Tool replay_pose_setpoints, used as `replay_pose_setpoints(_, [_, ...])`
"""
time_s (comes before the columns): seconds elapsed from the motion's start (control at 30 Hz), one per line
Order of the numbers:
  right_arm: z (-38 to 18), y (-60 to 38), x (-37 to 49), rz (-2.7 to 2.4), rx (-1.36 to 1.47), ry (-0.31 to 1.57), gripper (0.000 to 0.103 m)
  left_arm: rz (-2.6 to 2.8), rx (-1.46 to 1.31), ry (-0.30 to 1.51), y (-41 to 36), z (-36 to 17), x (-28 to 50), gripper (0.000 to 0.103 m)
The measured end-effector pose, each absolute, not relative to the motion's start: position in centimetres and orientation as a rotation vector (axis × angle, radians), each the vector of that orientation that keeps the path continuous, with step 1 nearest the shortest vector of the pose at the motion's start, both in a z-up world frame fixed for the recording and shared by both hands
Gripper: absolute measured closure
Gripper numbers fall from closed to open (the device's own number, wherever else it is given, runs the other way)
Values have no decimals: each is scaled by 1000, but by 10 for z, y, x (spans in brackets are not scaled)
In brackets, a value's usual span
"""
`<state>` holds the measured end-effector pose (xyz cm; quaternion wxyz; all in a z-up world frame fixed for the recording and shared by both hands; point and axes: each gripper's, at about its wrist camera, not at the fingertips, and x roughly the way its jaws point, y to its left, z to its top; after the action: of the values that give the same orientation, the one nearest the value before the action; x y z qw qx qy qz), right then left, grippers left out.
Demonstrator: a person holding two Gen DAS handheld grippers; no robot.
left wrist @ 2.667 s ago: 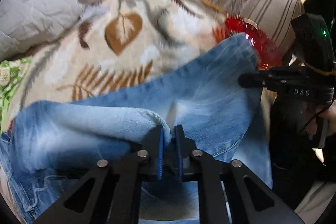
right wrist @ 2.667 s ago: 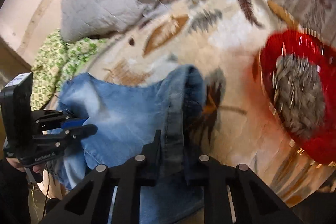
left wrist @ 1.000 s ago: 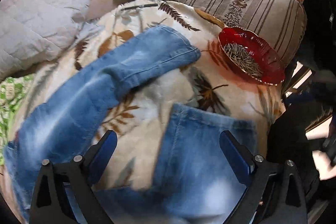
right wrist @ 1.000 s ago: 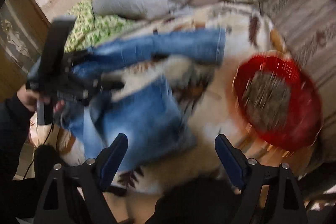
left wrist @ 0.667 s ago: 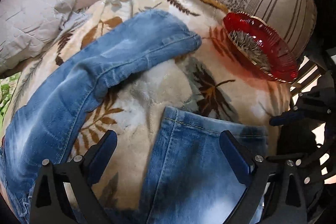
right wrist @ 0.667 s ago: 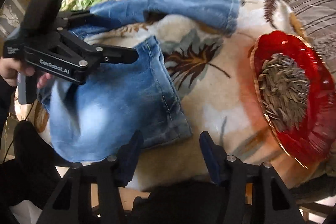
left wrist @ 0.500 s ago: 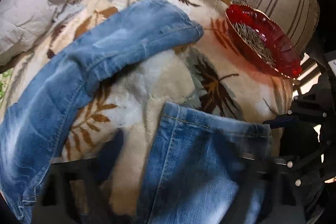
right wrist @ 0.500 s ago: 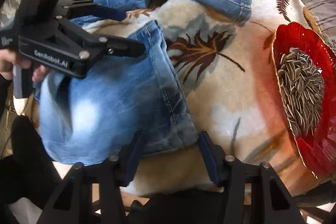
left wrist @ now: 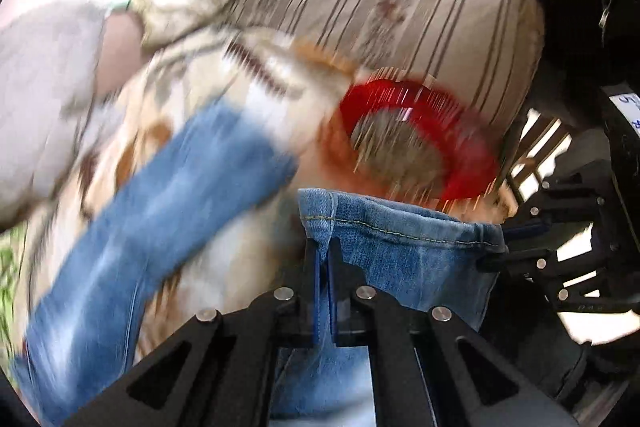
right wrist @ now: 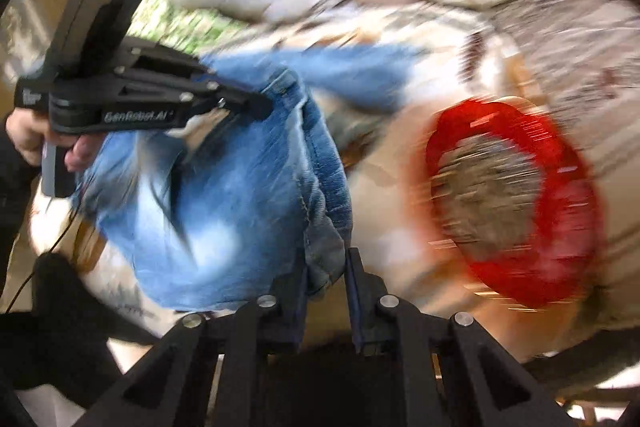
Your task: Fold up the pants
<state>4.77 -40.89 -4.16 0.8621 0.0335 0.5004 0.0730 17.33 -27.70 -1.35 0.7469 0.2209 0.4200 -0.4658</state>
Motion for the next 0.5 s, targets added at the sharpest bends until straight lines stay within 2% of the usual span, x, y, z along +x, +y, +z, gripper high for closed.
replay_pose_setpoints(0.13, [-22, -449, 40, 31, 112, 1014, 85, -1071, 446, 852, -335, 2, 181, 100])
replay_pose_setpoints(0.27, [-12, -460, 38, 0, 112, 1006, 84, -1068, 480, 872, -356, 1, 184, 99])
replay_pose_setpoints(0.3, [-12, -459, 37, -5, 113, 1009, 74, -1053, 484, 890, -357, -1, 186, 91])
replay_pose_setpoints(0.33, [-12, -457, 37, -25, 104, 1013, 56, -1017, 483, 894, -355, -2, 189, 62])
replay_pose_setpoints(0.37, [-12, -456, 37, -63, 82, 1017, 42, -962, 476, 890, -350, -2, 192, 37])
replay_pose_setpoints(0.4, [-8, -453, 33, -90, 64, 1009, 23, -902, 468, 866, -343, 0, 194, 4])
replay_pose_setpoints(0.5, [4, -448, 25, -59, 83, 961, 22, -847, 457, 815, -317, 8, 197, 3])
